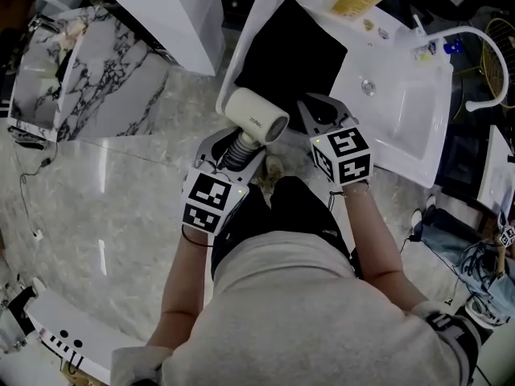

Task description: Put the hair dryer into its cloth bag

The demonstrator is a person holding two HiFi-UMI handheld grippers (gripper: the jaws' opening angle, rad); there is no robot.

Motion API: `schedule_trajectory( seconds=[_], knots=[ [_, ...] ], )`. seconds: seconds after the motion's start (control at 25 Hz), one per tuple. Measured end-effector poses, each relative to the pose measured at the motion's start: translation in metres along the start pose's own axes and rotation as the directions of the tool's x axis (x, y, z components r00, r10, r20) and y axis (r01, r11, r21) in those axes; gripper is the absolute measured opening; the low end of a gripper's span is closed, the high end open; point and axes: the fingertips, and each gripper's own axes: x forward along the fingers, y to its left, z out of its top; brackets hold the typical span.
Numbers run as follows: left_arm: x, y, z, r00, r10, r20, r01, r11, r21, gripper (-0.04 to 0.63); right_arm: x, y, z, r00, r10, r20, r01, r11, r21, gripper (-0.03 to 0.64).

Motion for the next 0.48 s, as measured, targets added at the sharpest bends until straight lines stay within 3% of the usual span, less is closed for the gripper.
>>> schedule_trajectory(
  seconds=[0.28,0.48],
  knots=[
    [0.01,-0.007,0.002,0.992,-0.113,-0.061,0.119,0.986,0.113,0.227,-0.004,0.001,0.017,0.999,-0.014,0.039,0.012,0.999,0.03,0.011],
    [0.018,-0.014,0.002,0.976,-0.186,-0.114,0.204,0.963,0.178,0.227,-0.007,0.0,0.024,0.998,-0.009,0.062,0.008,1.0,0.015,0.011]
  ],
)
